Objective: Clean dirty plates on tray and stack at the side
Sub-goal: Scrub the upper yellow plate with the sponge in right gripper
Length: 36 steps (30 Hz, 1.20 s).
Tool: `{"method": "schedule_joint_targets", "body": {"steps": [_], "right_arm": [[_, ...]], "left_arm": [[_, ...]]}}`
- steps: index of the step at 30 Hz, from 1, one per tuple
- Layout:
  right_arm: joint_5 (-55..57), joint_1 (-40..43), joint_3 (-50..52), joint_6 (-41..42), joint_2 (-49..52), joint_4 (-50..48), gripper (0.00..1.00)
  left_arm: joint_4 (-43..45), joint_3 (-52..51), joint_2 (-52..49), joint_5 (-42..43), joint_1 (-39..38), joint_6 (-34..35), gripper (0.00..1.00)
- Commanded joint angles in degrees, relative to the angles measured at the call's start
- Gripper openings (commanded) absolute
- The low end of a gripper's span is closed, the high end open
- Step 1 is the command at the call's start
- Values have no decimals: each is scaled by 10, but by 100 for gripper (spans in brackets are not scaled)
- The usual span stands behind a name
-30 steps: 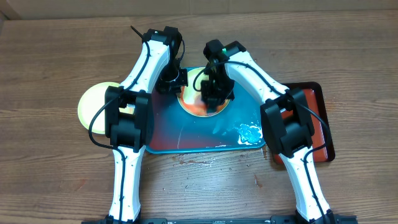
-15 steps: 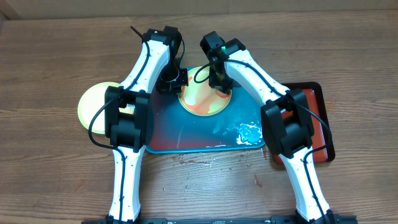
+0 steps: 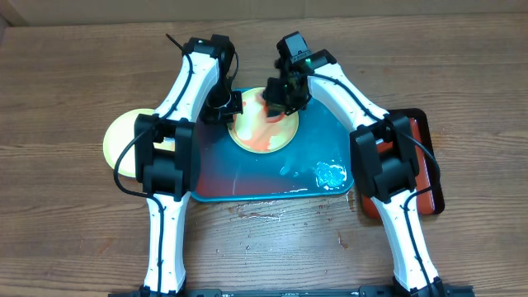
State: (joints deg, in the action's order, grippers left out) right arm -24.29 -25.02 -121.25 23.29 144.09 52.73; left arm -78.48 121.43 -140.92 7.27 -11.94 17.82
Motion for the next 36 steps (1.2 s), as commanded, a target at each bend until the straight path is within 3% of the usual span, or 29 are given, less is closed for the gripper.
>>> {"method": "schedule_joint_targets", "body": {"steps": [1,9,13,27,30,36], "right_arm": [[-154,-40,19,-39,59,5,4],[-181,-41,19,-89,59,75,4],[-122,-31,16,-96,53,121,4],[368,-18,9,40,-55,219,4],[387,-22,7,45,-63,228,4],[294,-23,-25,52,-105,239,4]], "left_arm": [[5,-2,-11,3,-9,-12,4],[5,-2,-11,2,-9,-12,4],[5,-2,-11,2,-9,-14,4],[5,-2,-11,2,-8,-16,4],[5,-2,-11,-6,-8,-21,4],[7,-1,-10,-40,-8,-33,4]]}}
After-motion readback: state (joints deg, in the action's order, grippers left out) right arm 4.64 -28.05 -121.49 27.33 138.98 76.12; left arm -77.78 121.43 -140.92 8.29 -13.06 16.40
